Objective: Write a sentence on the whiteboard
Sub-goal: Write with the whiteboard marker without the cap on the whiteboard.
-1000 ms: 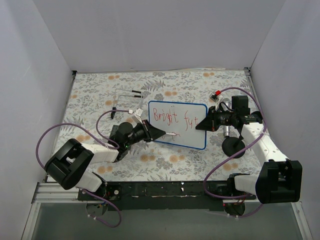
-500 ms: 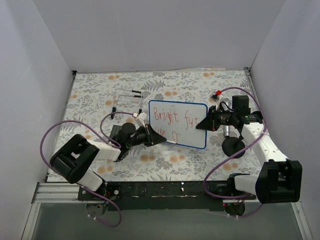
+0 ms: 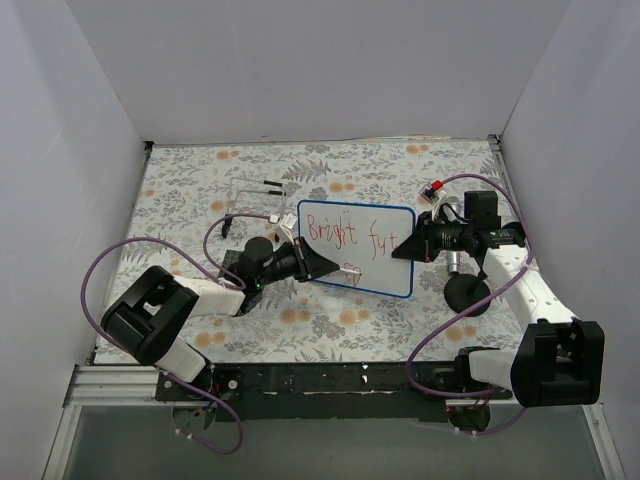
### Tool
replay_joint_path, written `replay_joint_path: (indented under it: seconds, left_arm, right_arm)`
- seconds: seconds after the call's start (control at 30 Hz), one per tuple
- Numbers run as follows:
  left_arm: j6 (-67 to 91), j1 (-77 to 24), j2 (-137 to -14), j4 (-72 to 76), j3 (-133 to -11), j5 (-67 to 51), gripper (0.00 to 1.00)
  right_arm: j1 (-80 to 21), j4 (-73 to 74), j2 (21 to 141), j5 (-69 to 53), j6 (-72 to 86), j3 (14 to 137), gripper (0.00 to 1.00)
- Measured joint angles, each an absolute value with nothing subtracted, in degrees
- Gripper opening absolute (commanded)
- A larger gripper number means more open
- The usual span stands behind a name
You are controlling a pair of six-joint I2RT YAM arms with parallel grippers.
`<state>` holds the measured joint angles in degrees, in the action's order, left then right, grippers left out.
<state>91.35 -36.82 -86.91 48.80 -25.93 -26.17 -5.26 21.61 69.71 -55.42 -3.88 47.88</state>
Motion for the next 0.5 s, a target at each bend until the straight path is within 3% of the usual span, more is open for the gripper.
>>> replay_joint_path:
  seconds: [0.5]
  left_arm:
    - [90.91,-36.82,-87.05,47.46,-27.59,-26.30,0.00]
  right_arm:
    - [-5.26,21.52,69.71,-55.37,-3.92,47.88,0.01]
